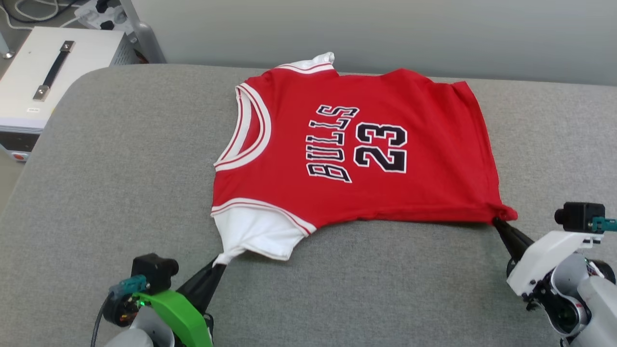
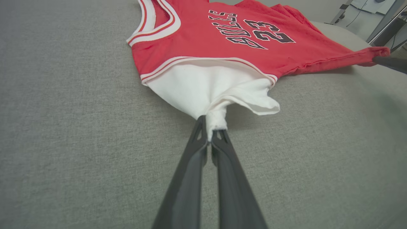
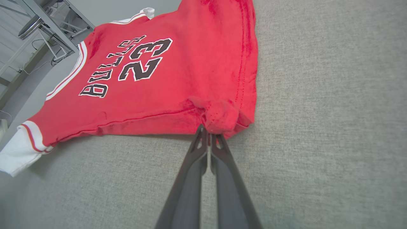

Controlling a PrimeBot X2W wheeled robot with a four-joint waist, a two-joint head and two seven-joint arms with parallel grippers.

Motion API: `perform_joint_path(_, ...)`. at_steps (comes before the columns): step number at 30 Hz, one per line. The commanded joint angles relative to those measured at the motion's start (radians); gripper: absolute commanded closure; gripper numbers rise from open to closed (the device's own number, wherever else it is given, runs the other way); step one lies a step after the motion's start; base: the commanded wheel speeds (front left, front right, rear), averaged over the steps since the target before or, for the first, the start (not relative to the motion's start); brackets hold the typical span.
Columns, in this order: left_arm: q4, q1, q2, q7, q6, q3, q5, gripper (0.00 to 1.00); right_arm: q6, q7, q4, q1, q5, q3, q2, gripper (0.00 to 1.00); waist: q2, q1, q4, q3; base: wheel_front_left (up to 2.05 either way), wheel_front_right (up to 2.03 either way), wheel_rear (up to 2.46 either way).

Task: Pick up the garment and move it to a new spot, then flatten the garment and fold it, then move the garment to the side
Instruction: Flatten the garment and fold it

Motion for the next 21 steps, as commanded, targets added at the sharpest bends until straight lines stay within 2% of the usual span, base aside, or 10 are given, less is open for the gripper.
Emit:
perform_joint_path(1,-0.014,0.033,0.02,0.011,0.002,-0.008,-0.012,1.0,-0.001,0.012,-0.023,0.038,0.017,0.003,-0.017,1.0,0.0,0.0001,0.007,-0.037,0.0,0.0,0.0)
perform_joint_path(11,-0.173,0.17,0.114,0.127,0.002,-0.049,-0.097,1.0,-0.001,0.129,-0.159,0.255,0.083,-0.023,-0.107,1.0,0.0,0.0001,0.024,-0.107,0.0,0.0,0.0)
perform_joint_path(21,-0.32,0.281,0.215,0.213,0.005,-0.069,-0.182,1.0,-0.001,0.249,-0.29,0.451,0.117,-0.121,-0.132,1.0,0.0,0.0001,0.026,-0.134,0.0,0.0,0.0)
